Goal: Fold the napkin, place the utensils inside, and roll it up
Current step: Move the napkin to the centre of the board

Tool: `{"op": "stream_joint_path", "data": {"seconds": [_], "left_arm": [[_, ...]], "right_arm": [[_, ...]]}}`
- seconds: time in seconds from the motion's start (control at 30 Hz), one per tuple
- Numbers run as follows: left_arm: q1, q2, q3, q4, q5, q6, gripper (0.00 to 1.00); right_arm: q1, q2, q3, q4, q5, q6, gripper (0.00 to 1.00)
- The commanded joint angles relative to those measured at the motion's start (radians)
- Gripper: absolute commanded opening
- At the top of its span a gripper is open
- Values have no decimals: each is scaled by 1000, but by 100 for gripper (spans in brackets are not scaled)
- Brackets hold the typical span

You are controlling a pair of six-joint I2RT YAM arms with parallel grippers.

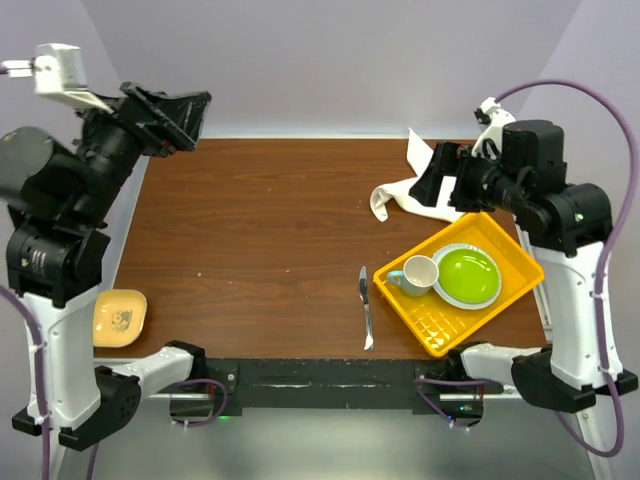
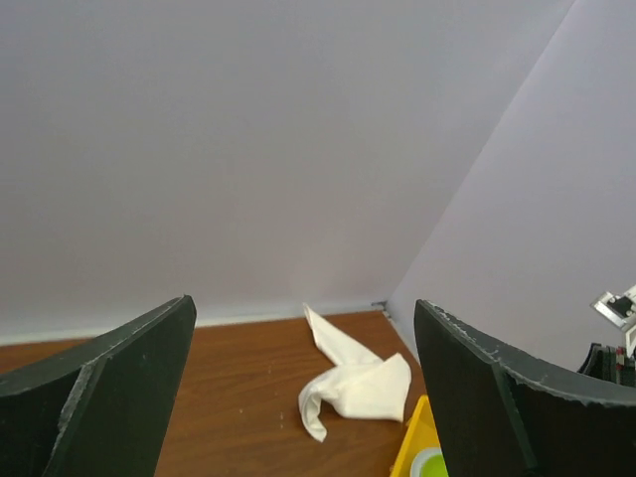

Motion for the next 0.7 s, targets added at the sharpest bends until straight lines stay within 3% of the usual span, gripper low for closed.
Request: {"op": "stream_joint_path", "data": {"seconds": [0.0,0.13,0.43,0.53,0.67], "left_arm": [[8,50,-65,-182,26,-27,94],[9,39,-233,-217,71,-36,92],[8,16,-630,-234,250,-45,83],[8,-11,-683,-227,249,-41,82],[8,-45,-692,-233,181,5,82]], "right_arm": [[3,58,-69,104,39,41,98],[3,155,-90,138,41,68,98],[3,444,-250,391,83,96,98],[3,568,-260,446,97,99,98],[4,691,-274,574,145,92,86]]}}
